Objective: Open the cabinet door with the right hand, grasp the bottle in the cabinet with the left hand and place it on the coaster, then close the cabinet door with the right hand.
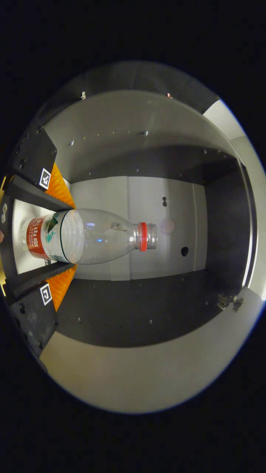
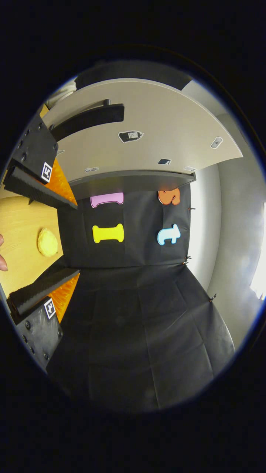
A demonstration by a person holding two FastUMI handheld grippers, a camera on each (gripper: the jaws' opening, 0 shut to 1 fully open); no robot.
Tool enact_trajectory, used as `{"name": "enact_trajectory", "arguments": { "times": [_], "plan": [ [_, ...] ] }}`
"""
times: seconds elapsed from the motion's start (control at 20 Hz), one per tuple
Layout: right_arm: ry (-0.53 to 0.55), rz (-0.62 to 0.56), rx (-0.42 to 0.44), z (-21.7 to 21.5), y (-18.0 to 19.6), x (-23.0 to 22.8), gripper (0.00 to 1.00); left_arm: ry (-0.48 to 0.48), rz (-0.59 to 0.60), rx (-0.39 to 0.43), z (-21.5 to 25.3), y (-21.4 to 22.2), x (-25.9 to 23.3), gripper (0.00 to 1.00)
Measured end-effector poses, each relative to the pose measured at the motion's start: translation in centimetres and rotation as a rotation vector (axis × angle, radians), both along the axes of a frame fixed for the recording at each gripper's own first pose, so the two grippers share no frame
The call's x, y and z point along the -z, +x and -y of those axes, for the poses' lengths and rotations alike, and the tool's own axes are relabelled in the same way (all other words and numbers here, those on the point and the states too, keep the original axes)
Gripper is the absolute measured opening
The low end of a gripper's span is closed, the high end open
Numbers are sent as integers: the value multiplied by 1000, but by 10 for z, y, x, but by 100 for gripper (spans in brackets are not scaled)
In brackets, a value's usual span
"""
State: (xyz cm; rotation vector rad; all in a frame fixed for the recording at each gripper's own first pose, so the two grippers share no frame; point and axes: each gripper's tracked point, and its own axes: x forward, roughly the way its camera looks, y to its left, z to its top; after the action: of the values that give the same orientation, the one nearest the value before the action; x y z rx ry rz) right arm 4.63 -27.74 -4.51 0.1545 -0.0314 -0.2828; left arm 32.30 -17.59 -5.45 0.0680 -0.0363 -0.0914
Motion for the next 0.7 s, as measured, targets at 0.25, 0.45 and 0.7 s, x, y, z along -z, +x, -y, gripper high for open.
{"name": "enact_trajectory", "arguments": {
  "times": [0.25, 0.45, 0.7],
  "plan": [
    [-11, 20, 27, -10, -4, -10, 97, 4, 34, 47, -34, -76, -21, 77],
    [-52, 19, 46, -20, -12, -16, 97, 14, 35, 65, -62, -133, -12, 77],
    [-57, 22, 61, -31, -19, -21, 97, -21, 37, 92, -88, -191, 24, 77]
  ]
}}
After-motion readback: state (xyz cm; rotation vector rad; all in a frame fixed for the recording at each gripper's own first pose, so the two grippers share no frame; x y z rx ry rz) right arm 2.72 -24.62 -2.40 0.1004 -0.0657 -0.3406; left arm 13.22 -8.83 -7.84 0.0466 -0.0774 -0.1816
